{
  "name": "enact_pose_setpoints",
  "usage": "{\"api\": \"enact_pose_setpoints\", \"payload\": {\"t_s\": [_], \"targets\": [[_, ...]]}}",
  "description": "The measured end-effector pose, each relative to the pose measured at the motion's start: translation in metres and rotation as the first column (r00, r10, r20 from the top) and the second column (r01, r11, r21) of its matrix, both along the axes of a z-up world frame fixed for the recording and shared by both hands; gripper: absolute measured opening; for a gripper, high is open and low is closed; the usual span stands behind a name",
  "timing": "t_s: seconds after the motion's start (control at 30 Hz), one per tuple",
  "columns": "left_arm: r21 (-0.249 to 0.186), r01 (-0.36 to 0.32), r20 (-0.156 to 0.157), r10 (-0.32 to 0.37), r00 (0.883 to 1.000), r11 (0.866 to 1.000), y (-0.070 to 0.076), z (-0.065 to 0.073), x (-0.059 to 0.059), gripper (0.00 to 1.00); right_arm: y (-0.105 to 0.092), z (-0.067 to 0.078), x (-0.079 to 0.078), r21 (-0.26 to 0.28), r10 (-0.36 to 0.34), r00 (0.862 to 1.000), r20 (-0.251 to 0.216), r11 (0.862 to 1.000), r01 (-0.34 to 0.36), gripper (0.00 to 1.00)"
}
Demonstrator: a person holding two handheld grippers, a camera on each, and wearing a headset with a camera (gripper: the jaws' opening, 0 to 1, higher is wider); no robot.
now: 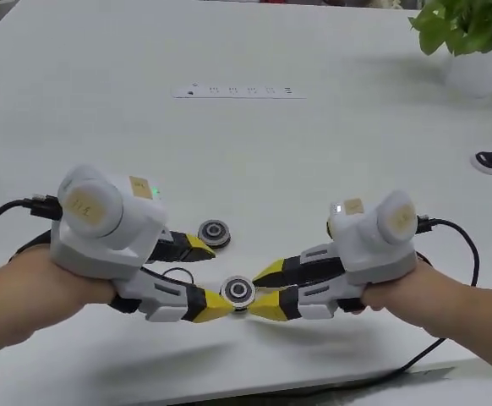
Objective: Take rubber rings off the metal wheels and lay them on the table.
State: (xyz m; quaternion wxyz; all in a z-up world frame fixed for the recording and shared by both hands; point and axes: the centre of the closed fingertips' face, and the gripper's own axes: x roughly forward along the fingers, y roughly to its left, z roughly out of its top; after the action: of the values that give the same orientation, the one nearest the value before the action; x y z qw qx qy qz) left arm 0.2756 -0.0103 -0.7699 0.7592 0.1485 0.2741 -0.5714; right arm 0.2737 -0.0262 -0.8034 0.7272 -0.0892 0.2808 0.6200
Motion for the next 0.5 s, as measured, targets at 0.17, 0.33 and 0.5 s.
{"api": "enact_pose_setpoints", "payload": {"t_s": [0.17,0.33,0.5], "targets": [[0.002,0.011,-0.004,-0.011,1.0,1.0,-0.004,-0.003,-0.001,0.42,0.0,-0.001,0.001,-0.001,-0.001,1.0,0.003,1.0,0.001,0.2],[0.004,0.022,-0.01,-0.021,1.0,1.0,-0.007,-0.006,-0.002,0.4,0.0,-0.001,0.001,0.001,-0.003,1.0,0.001,1.0,0.003,0.2],[0.01,0.033,-0.019,-0.033,0.999,0.999,-0.009,-0.011,-0.002,0.37,0.0,-0.002,0.0,0.003,-0.006,1.0,-0.003,1.0,0.006,0.2]]}}
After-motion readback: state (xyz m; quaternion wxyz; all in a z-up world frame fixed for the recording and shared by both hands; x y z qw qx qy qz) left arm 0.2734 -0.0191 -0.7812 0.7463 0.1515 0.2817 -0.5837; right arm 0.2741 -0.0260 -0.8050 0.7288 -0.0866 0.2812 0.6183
